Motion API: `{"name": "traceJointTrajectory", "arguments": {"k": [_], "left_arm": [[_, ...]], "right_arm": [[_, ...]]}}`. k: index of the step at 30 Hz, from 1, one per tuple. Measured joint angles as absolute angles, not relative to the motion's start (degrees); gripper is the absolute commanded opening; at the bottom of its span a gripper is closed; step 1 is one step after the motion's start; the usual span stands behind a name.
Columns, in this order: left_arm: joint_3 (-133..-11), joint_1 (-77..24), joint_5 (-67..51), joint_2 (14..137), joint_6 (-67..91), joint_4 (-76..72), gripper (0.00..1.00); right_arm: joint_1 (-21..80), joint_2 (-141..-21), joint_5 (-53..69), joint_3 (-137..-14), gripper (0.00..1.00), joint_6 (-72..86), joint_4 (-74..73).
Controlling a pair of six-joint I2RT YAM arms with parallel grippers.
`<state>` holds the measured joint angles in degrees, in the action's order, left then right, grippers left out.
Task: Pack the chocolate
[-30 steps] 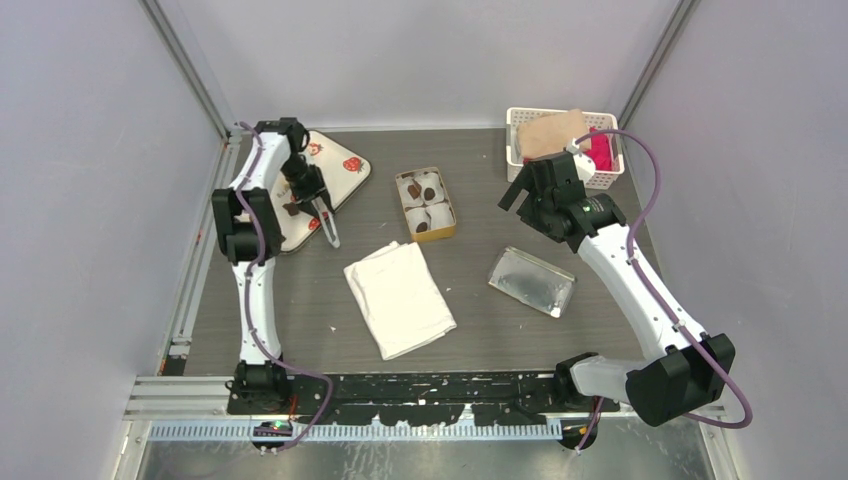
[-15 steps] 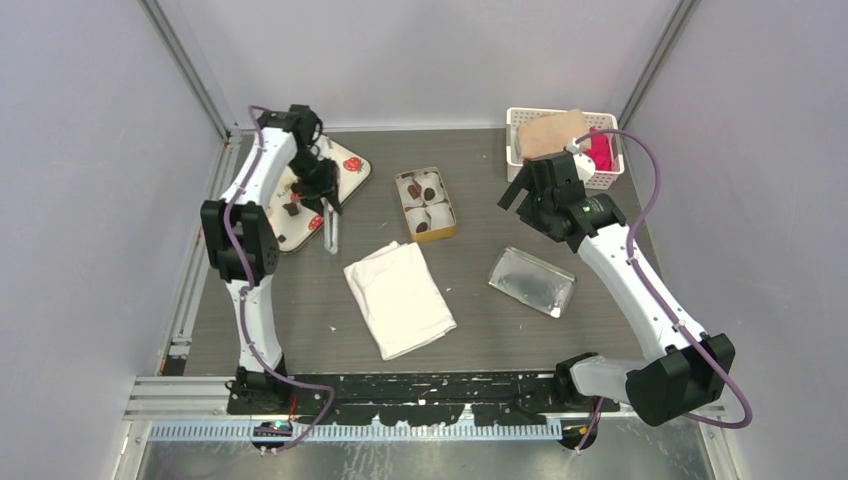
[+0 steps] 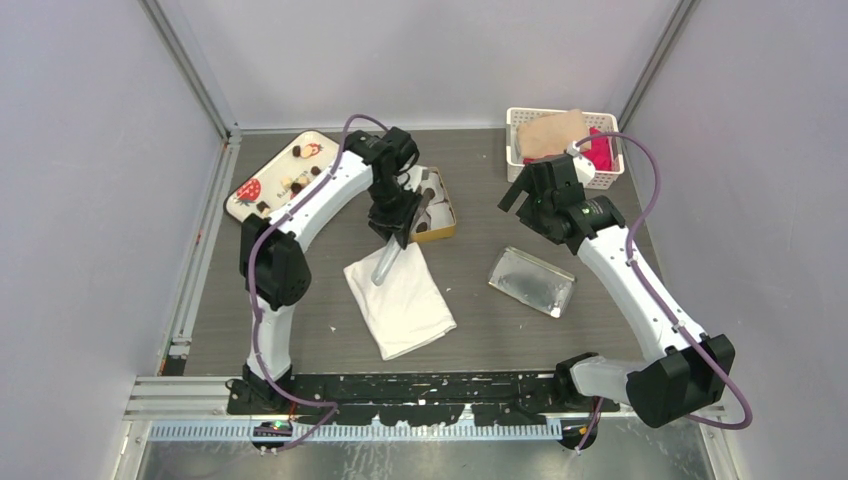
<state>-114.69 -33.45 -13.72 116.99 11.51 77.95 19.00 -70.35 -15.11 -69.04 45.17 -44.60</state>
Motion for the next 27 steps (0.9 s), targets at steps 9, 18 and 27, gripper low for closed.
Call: {"name": "traceJointTrajectory", "arguments": {"k": [9, 18, 27], "left_arm": [[-123.8, -34.7, -14.1, 125.6, 12.0, 78.0, 0.0], [-130.1, -35.7, -14.8, 134.1, 12.0, 79.6, 0.0], [-130.1, -35.7, -15.6, 134.5, 12.6, 80.0, 0.08]], "right_arm": [[19.0, -69.9, -15.2, -68.8, 0.96, 45.2, -44.7], [19.0, -69.7, -15.4, -68.8, 0.96, 45.0, -44.8], [19.0, -69.9, -15.3, -68.8, 0.96, 44.9, -44.8]]}}
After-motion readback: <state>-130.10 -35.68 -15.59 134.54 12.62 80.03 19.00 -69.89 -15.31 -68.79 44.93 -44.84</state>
